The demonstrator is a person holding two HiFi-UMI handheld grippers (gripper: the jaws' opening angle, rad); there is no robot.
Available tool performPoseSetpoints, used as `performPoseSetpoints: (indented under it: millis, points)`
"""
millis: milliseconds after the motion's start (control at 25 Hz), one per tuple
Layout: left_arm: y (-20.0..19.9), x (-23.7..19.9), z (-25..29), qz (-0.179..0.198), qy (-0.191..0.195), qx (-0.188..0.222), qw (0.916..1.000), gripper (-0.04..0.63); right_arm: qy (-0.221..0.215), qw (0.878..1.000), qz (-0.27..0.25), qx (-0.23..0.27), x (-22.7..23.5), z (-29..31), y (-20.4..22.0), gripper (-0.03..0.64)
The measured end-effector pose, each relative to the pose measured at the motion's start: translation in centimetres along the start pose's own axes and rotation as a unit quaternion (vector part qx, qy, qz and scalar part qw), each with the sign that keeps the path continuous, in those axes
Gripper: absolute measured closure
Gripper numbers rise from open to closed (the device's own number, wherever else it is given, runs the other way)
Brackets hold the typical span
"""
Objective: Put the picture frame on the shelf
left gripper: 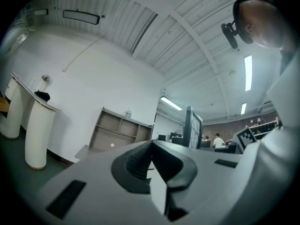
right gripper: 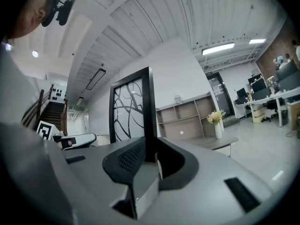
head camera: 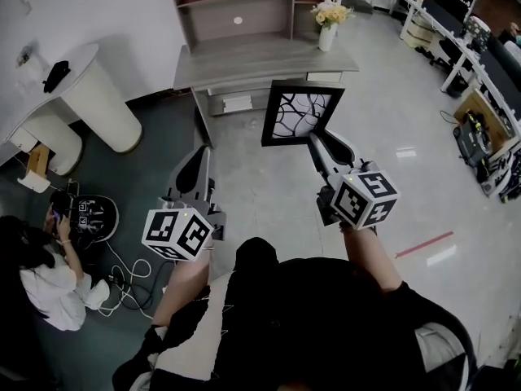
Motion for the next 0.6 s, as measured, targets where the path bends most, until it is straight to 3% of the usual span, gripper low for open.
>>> performPoseSetpoints:
  millis: [200,400,600]
  points:
    - [-0.3,-0.7,4.8,0.002,0.017,-0.012,0.9998,0.584,0.016,1.0,0.011,-0.018,3.2,3.1,-0.6,0.533]
    - [0.1,-5.8,9.1,-0.01,0.018,-0.019,0.9996,0.586,0.036,0.999,0.018,-0.027,4.9,8.8,-0.2,0.533]
    - [-2.1,-10.9,13.8,-0.003,0.031,-0.017,0.9994,0.584,0.044,0.999,0.006,-0.025,5.7,15.5,-2.1,0.534]
Point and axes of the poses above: the fingertips, and each gripper's own axes: z forward along the fingers, x to its right, y out of its underside, the point moved 4 cm from there along -z, backward along the fingers, and after that the axes turned 8 degrees about -x, right-handed, at the moved point
